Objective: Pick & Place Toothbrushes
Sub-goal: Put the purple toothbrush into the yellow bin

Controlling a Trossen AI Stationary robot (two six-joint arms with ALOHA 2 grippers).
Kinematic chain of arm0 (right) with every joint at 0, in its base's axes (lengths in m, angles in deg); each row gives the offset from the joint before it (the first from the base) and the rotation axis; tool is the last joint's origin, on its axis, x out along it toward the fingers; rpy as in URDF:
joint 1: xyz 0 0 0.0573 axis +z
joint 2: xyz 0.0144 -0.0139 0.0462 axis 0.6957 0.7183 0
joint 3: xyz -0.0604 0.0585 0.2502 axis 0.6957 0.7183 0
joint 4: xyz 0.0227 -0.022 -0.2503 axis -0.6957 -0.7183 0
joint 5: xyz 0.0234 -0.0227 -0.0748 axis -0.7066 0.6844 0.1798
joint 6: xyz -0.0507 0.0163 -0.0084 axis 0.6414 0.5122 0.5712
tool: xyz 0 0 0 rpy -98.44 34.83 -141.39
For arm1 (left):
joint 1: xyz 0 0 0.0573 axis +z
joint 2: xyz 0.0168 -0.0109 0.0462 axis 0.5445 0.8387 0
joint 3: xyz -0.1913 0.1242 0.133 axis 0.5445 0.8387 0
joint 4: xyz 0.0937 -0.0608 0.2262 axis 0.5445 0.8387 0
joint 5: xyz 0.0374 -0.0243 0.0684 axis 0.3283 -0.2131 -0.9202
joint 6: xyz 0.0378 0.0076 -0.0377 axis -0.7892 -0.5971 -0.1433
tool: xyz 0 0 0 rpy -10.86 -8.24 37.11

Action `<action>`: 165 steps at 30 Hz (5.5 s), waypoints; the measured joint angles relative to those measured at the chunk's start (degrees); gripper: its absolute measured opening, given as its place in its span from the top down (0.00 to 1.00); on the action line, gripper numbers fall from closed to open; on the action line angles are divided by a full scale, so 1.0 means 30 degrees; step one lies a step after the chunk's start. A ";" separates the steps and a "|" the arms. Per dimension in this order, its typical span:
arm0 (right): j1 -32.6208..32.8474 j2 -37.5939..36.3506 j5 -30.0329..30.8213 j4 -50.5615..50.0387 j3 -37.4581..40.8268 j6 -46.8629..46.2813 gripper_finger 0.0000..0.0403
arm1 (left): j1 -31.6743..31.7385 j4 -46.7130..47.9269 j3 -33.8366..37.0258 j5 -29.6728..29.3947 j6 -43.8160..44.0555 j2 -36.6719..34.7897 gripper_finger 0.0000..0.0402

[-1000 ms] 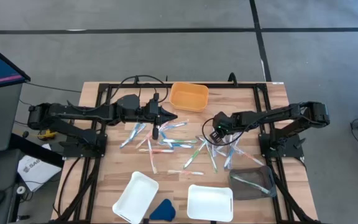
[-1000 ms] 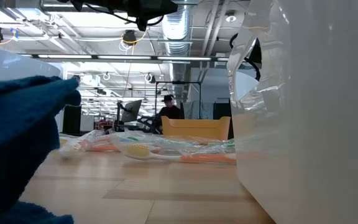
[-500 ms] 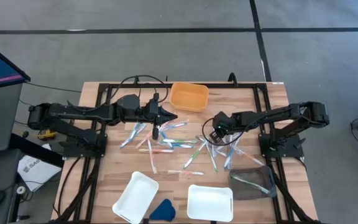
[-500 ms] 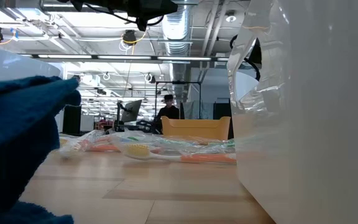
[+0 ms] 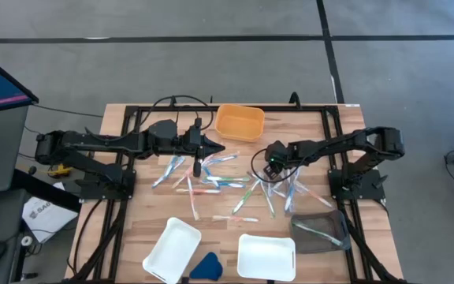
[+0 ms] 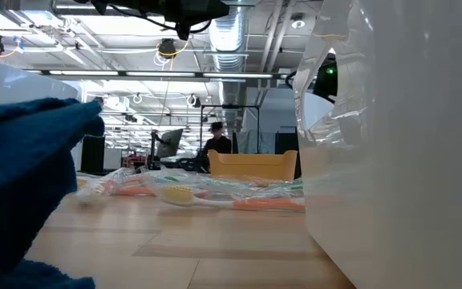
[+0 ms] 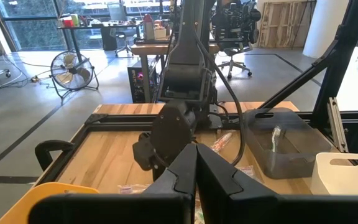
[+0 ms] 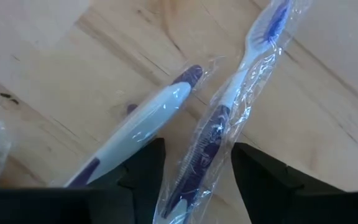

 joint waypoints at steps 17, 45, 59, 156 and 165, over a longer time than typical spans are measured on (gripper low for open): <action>0.0000 -0.1224 -0.0201 -0.0031 0.0196 0.0258 0.95 | 0.0001 0.0000 0.0000 0.0006 0.0000 0.0000 0.99; 0.1044 -0.4073 0.4743 -0.0615 0.0145 0.0554 0.95 | 0.0004 0.0000 0.0000 0.0005 0.0000 0.0000 0.99; 0.4744 -0.7914 0.9387 0.3092 0.0131 0.4468 0.93 | 0.0005 0.0000 0.0000 0.0002 0.0000 0.0000 0.99; 0.8039 -0.7497 0.1836 2.3416 0.0131 1.6036 0.94 | -0.1049 -0.9726 -0.0007 0.4719 -0.1147 0.4248 0.85; 0.7831 -0.6813 0.1782 2.4058 0.0153 1.6331 0.96 | -0.1049 -1.0757 -0.0546 0.3271 -0.1164 0.5971 0.73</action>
